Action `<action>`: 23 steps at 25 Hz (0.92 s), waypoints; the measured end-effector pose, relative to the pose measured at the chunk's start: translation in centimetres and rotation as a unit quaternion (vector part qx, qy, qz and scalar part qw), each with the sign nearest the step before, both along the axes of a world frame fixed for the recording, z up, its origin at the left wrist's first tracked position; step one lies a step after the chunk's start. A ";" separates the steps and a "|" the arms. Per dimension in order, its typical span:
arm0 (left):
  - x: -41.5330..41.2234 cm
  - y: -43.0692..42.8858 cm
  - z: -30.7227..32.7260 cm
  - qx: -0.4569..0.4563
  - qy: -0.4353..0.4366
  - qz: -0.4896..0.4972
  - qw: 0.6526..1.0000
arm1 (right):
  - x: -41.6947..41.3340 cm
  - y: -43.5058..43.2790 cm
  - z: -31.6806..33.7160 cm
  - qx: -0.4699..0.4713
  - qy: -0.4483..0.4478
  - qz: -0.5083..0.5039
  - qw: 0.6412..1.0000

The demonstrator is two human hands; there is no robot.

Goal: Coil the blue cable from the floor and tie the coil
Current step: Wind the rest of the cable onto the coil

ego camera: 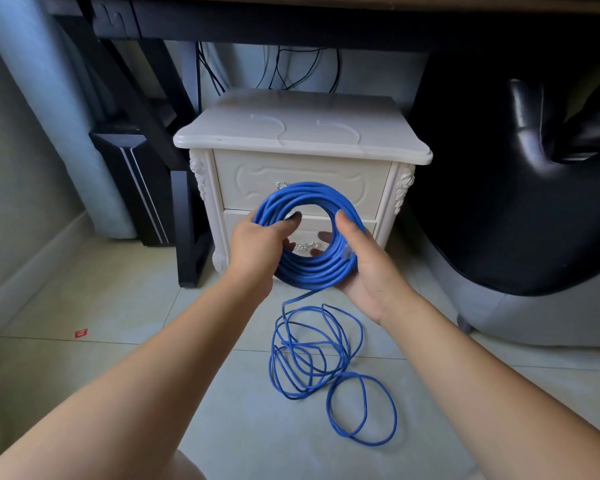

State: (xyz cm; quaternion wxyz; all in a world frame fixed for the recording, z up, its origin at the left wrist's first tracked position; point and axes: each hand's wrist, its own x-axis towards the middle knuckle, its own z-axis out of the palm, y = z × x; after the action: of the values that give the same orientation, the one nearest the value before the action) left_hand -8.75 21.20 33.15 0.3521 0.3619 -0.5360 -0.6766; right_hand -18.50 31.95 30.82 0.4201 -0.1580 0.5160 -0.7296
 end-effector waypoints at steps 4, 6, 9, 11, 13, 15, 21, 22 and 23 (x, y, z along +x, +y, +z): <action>-0.2 0.0 -0.5 0.117 0.030 0.032 0.992 | 1.1 -0.6 -0.6 -0.018 0.033 0.008 0.999; -0.2 0.4 -0.7 0.142 0.026 0.011 0.989 | 1.5 -1.0 -1.0 0.031 0.099 -0.037 0.994; -0.3 1.3 -1.1 0.160 0.020 -0.033 0.986 | 1.0 -0.9 -1.0 0.063 0.127 -0.107 0.984; -0.4 1.5 -1.4 0.115 -0.018 -0.050 0.992 | 0.3 -0.7 -1.0 0.080 0.140 -0.139 0.977; -0.4 1.4 -1.3 0.079 -0.027 -0.068 0.994 | -0.1 -0.6 -0.7 0.089 0.167 -0.156 0.969; -0.3 1.0 -1.0 0.060 -0.030 -0.104 0.992 | -0.4 -0.5 -0.2 0.087 0.191 -0.166 0.964; 0.6 -0.8 -0.1 -0.173 -0.071 -0.211 0.959 | -1.1 0.7 0.8 0.101 0.446 -0.054 0.888; 0.9 -0.9 -0.2 -0.209 -0.097 -0.231 0.945 | -1.0 0.7 0.7 0.112 0.493 -0.026 0.863; 1.1 -0.9 -0.2 -0.231 -0.121 -0.248 0.933 | -0.8 0.8 0.7 0.129 0.532 0.002 0.837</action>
State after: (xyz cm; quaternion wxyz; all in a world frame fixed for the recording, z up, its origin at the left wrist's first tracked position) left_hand -7.70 20.29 32.93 0.1796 0.2048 -0.7889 -0.5508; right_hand -19.30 32.73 31.53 0.0984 -0.4676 0.7489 -0.4592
